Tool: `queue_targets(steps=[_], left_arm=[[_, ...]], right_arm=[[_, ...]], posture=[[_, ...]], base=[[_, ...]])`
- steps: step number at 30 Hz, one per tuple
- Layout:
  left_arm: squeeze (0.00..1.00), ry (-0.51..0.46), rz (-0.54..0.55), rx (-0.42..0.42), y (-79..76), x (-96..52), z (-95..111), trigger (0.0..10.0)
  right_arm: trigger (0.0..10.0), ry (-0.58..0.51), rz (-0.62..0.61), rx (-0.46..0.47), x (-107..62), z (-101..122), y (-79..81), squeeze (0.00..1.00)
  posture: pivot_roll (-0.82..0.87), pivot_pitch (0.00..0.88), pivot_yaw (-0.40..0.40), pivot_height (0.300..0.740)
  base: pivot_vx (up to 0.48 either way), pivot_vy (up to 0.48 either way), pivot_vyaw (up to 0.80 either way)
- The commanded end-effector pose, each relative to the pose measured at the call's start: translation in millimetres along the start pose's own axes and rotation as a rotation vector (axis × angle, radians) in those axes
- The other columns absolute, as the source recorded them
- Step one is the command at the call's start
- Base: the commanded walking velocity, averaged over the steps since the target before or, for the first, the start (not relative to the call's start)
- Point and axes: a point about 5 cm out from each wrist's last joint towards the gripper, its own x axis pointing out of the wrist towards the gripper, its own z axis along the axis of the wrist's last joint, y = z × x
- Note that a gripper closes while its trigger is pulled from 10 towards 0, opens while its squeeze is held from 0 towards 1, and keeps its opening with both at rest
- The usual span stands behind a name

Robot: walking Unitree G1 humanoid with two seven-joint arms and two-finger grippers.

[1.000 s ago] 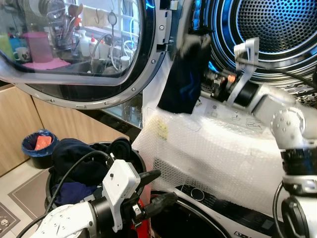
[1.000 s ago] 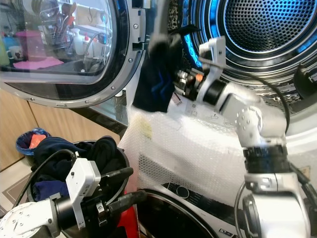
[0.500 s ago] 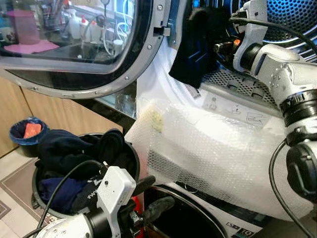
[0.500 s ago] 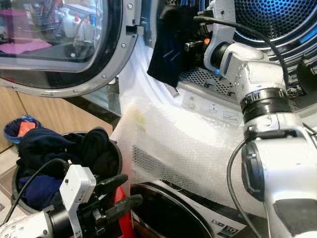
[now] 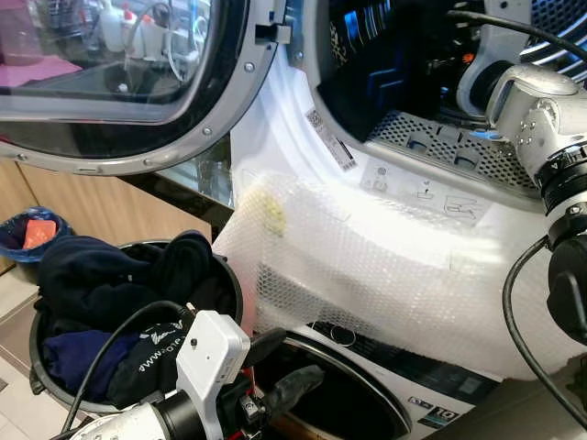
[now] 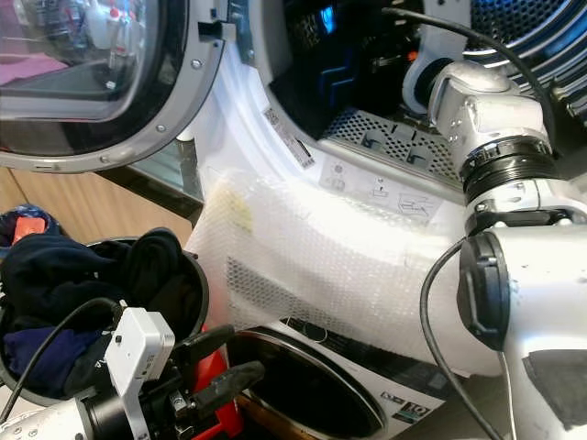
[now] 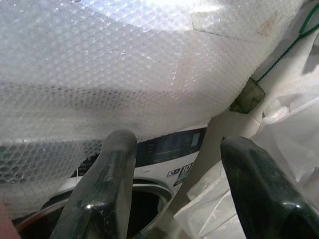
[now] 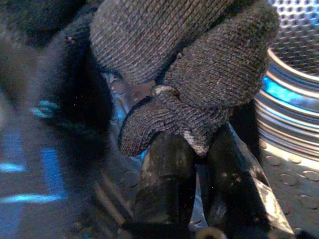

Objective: Clothes washing

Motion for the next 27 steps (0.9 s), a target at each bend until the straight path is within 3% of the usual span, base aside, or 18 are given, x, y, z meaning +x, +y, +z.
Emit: queue_targets(steps=[1,4,13,17,22,27], left_arm=[[0.0,0.0,-0.009,0.003,-2.7,0.1,2.7,10.0],[0.0,-0.003,-0.015,-0.001,-3.6,1.7,3.8,10.0],[0.0,-0.011,-0.001,-0.012,-3.5,2.8,5.2,10.0],[0.0,-0.016,0.012,-0.023,-4.2,3.5,5.7,10.0],[0.0,-0.016,0.022,-0.031,-5.4,3.3,5.3,10.0],[0.0,-0.017,0.035,-0.044,-6.5,2.5,4.6,10.0]], right_arm=[[10.0,-0.06,-0.052,0.004,0.9,19.1,8.0,0.0],[10.0,-0.081,-0.123,0.015,4.3,23.0,18.4,0.0],[10.0,-0.114,-0.295,0.056,4.6,24.9,18.1,0.0],[10.0,-0.109,-0.482,0.042,-0.7,23.7,1.6,0.0],[10.0,-0.136,-0.537,0.056,-3.9,25.2,-7.3,0.0],[10.0,-0.14,-0.609,-0.039,-10.4,23.1,-26.4,0.0]], posture=[[0.15,0.129,-0.166,0.74],[0.14,0.135,-0.166,0.74],[0.14,0.147,-0.172,0.74],[0.14,0.151,-0.178,0.74],[0.14,0.154,-0.182,0.74],[0.14,0.153,-0.182,0.74]], base=[[0.0,0.0,0.0],[0.0,0.0,0.0],[0.0,0.0,0.0],[0.0,0.0,0.0],[0.0,0.0,0.0],[0.0,0.0,0.0]])
